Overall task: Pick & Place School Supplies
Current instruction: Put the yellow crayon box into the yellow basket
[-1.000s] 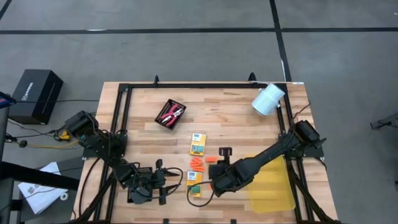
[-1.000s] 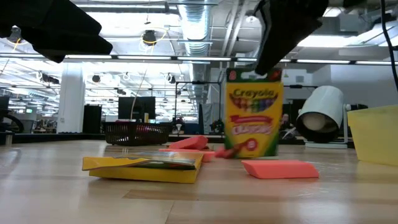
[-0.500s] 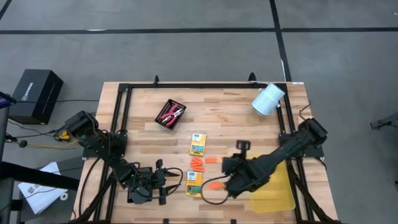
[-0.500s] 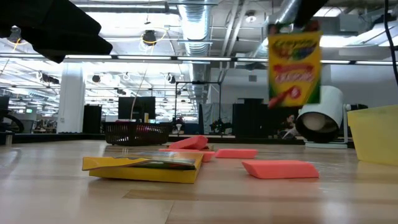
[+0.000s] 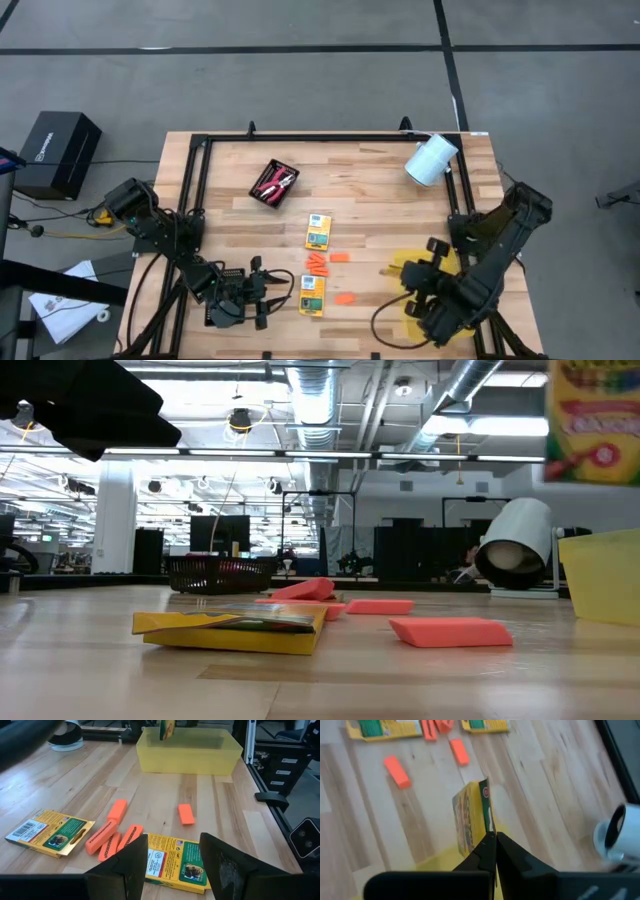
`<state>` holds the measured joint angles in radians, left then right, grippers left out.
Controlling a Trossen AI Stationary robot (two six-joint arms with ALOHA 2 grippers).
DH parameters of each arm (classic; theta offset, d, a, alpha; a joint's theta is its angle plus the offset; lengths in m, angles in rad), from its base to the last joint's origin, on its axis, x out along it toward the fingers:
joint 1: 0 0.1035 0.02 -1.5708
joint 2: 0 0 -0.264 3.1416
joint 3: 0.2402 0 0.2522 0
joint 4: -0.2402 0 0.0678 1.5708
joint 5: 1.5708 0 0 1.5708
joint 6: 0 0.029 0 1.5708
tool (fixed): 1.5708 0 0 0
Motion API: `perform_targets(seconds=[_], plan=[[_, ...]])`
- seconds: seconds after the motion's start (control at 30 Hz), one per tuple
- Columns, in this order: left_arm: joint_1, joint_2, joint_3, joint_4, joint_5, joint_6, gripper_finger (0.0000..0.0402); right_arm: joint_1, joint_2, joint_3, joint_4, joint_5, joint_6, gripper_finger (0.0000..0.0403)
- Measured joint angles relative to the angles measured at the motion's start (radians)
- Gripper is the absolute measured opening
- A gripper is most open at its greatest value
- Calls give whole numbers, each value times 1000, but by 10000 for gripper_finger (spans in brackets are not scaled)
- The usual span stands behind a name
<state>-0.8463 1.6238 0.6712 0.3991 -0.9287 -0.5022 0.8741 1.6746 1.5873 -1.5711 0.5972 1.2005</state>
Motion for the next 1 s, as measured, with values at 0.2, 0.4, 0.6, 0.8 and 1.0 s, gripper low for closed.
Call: perform_targets(seconds=[0.2, 0.4, 0.6, 0.8, 1.0], plan=[[0, 0, 0, 2, -2, -3, 172, 49, -42, -138, 1, -58, 142, 0], [0, 0, 0, 6, -3, -3, 172, 110, -85, -260, -1, -118, 293, 0], [0, 0, 0, 6, -3, -4, 172, 184, -105, -334, 0, -131, 440, 0], [0, 0, 0, 7, -3, -4, 172, 235, -105, -379, 22, -163, 537, 0], [0, 0, 0, 9, -2, -4, 172, 261, -105, -400, 47, -156, 577, 0]])
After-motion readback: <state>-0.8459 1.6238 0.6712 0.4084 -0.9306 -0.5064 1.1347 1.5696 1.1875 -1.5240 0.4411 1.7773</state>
